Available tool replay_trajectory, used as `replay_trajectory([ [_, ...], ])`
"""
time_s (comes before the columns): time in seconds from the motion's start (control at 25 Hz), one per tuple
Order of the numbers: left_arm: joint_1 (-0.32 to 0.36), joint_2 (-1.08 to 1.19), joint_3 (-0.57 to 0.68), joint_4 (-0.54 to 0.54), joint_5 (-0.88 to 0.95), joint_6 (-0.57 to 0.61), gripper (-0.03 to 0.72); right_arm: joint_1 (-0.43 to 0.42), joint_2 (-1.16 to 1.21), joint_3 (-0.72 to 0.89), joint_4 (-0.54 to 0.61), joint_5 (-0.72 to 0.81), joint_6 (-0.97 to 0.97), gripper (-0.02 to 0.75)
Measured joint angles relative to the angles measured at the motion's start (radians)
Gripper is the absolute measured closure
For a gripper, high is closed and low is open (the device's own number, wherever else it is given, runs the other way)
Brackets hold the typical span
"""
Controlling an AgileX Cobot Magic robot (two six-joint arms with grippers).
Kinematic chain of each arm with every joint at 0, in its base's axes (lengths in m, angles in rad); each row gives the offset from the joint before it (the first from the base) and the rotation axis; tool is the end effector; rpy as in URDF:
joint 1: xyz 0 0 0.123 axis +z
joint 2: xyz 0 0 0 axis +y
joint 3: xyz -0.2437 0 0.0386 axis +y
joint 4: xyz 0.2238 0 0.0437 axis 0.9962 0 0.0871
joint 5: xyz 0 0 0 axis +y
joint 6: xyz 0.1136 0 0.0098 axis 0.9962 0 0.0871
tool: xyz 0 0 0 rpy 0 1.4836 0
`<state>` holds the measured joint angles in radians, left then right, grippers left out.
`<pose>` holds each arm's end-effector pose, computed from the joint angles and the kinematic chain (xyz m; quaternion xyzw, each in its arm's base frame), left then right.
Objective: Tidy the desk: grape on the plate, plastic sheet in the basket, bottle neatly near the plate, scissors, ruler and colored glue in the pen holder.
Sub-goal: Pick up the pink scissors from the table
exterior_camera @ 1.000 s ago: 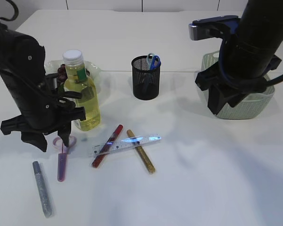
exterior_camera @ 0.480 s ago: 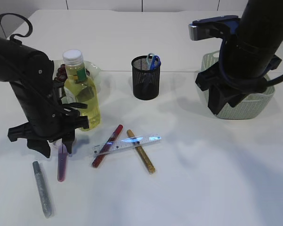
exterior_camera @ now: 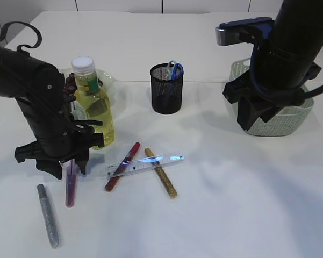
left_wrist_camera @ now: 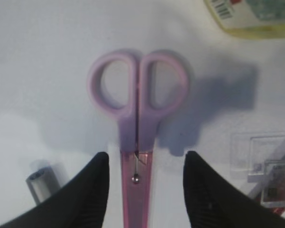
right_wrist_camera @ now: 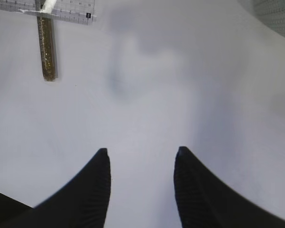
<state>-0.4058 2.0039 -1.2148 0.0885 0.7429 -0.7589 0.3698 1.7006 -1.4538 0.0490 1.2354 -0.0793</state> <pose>0.3154 -0.1281 0.0870 -0.1450 0.9869 -0.0079 0.0701 0.2940 0.1196 0.2352 -0.2159 0.9722 0.0362 0.0834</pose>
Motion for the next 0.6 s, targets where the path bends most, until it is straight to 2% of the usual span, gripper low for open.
replay_trajectory([
  [0.6,0.000,0.033,0.000,0.002,-0.014,0.000,0.314,0.000,0.000,0.000,0.000,0.000,0.000,0.379],
])
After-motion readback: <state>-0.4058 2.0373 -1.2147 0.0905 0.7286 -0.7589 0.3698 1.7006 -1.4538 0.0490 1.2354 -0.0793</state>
